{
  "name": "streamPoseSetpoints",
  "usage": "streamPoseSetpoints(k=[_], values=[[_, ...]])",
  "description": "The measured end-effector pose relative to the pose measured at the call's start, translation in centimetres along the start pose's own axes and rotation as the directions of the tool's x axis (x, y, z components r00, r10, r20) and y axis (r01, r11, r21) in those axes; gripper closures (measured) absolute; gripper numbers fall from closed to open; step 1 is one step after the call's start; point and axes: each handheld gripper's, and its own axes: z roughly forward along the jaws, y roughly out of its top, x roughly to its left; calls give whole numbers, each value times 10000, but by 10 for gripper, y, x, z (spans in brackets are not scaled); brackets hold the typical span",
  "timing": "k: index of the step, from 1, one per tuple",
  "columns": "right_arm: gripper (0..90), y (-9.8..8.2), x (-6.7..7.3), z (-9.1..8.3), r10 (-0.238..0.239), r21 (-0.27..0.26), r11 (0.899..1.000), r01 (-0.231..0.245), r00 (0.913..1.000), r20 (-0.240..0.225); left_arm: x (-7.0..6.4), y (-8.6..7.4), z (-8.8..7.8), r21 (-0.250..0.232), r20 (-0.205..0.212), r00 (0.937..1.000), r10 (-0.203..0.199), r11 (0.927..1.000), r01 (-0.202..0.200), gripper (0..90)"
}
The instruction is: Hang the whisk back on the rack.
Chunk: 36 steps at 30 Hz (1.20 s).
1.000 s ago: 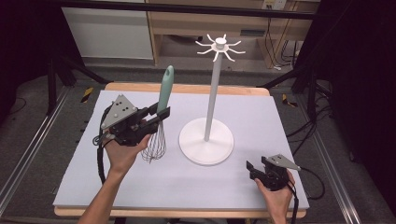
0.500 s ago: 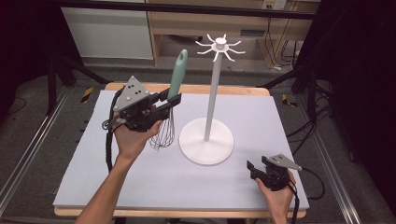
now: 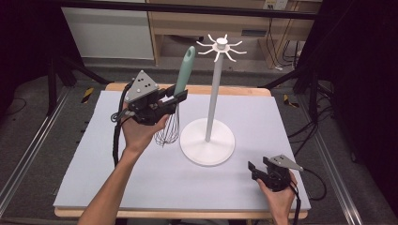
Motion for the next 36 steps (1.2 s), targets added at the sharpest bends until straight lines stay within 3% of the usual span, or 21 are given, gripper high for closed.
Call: streamPoseSetpoints(k=[36], values=[[352,0,-1,0,12,19,10000,-12,10000,2,1,6,17,471,98,9998,168,9987,-172,686]])
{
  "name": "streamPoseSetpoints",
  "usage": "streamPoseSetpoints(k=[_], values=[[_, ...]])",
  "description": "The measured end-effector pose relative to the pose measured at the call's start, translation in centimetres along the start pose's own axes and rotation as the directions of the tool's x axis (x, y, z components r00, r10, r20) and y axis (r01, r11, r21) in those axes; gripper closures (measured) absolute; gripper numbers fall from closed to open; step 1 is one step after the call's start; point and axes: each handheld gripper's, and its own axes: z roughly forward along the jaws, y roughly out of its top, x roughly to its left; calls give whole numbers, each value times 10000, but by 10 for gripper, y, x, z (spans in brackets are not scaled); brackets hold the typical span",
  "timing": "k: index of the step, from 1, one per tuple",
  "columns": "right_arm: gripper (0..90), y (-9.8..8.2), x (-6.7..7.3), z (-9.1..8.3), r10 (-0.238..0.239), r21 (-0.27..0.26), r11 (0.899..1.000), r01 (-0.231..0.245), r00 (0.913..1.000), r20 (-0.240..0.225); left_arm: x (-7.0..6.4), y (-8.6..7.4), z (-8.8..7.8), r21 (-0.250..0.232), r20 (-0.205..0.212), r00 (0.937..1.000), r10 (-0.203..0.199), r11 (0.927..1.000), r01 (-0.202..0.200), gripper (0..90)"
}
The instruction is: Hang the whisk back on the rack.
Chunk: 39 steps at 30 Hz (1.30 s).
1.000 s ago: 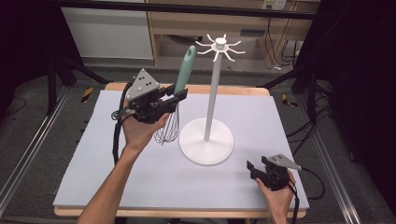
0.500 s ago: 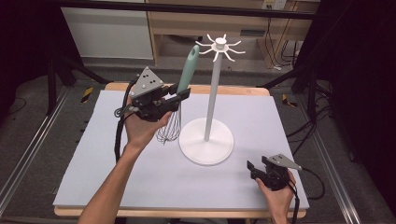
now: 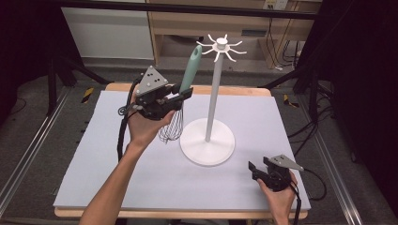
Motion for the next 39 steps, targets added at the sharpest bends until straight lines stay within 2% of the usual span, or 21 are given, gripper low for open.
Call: streamPoseSetpoints(k=[27,39], values=[[354,0,-1,0,-29,-30,10000,29,10000,3,-3,0,21,175,125,9999,69,9998,-72,686],[354,0,0,0,-10,-9,10000,10,10000,-23,-4,-6,31,88,7,9999,112,9999,-112,684]])
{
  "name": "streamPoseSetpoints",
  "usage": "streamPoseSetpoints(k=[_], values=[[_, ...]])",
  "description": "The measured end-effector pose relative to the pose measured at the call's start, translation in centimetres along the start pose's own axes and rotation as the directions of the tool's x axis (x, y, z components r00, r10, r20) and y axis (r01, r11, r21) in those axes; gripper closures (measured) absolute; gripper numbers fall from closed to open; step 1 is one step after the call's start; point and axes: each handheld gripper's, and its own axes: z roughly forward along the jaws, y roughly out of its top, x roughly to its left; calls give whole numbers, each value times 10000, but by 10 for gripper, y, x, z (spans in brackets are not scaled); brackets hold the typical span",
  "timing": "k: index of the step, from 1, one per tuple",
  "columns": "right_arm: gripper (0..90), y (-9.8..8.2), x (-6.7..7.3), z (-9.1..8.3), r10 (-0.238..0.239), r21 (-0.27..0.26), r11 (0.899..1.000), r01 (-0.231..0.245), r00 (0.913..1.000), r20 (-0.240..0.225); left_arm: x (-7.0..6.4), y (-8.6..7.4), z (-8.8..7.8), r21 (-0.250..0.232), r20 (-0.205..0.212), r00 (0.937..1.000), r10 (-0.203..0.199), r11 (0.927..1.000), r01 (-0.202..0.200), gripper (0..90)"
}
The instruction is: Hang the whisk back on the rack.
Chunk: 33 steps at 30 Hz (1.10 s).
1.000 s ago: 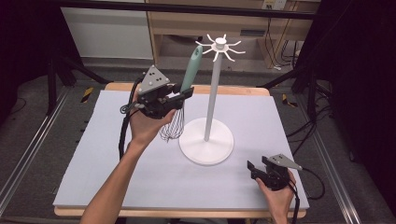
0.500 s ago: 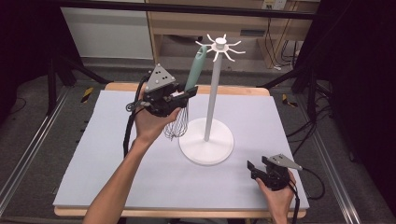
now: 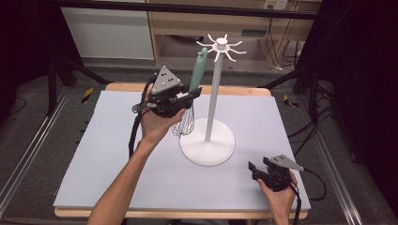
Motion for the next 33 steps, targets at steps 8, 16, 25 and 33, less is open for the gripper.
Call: streamPoseSetpoints(k=[8,16,25,33], values=[[354,0,0,0,10,14,10000,-10,10000,-5,1,-1,5,-85,-62,10000,35,10000,-35,683],[353,0,0,0,14,28,10000,-14,10000,-27,1,-3,12,-249,-17,10000,-56,9997,55,682],[353,0,0,-1,113,-2,9999,-113,9999,-69,-1,-3,18,-488,148,9993,-354,9982,361,653],[357,0,0,-1,121,-18,9999,-121,9999,-76,-2,-6,12,-530,197,9993,-316,9981,326,588]])
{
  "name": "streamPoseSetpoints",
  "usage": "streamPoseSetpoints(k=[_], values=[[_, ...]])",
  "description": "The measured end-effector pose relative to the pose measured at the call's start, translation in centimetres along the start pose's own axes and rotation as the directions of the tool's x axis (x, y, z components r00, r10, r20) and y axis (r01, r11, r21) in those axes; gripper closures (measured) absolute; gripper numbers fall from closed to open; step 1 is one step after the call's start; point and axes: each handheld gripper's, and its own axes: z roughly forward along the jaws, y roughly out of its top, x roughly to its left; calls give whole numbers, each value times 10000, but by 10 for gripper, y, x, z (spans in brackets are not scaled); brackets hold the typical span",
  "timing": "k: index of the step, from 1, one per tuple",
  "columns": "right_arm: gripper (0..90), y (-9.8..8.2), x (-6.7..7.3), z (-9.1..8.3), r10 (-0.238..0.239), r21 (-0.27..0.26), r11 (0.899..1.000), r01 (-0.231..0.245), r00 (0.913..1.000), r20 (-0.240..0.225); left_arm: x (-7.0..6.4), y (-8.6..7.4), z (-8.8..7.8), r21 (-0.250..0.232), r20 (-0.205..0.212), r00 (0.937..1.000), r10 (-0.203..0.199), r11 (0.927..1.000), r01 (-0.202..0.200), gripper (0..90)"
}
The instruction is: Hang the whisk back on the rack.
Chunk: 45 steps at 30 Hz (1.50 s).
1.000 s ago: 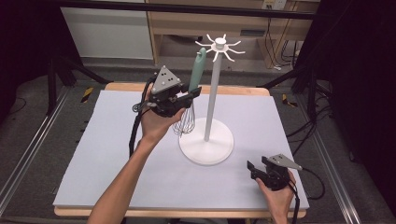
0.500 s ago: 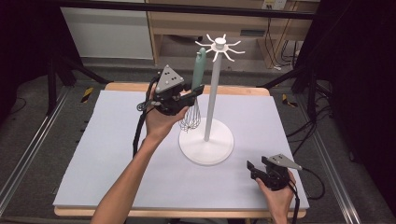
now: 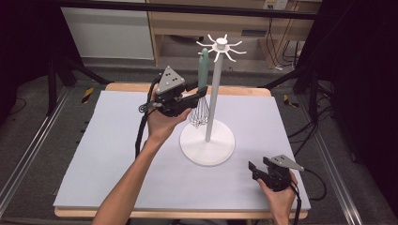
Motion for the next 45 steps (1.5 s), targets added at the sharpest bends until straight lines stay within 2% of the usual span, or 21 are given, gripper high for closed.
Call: streamPoseSetpoints(k=[6,10,12,18,22,33,36,39,45], values=[[357,0,-1,0,35,-13,10000,-35,10000,24,2,-11,-16,-12,-22,10000,-20,10000,20,477],[357,-1,0,0,22,-5,10000,-22,10000,51,5,-22,-31,-96,-169,9999,33,9999,-35,414],[356,-1,0,0,22,0,10000,-22,10000,52,7,-29,-38,15,-265,9996,101,9999,-100,387],[352,-1,1,1,-3,28,10000,3,10000,73,15,-52,-60,75,-355,9993,90,9999,-88,364],[347,-1,2,1,20,30,10000,-21,10000,76,19,-70,-74,395,-574,9978,320,9988,-298,342],[322,-2,3,1,21,-52,10000,-21,10000,55,29,-120,-106,523,-1139,9935,-20,9986,80,318],[316,-2,3,1,78,-49,10000,-77,10000,60,33,-136,-113,749,-1375,9904,-137,9969,241,318],[311,-3,3,1,94,-65,9999,-93,9999,69,38,-150,-119,953,-1560,9868,-426,9938,579,318],[308,-3,3,0,50,-37,10000,-49,9999,120,49,-177,-132,1331,-2021,9764,-760,9856,1043,316]])
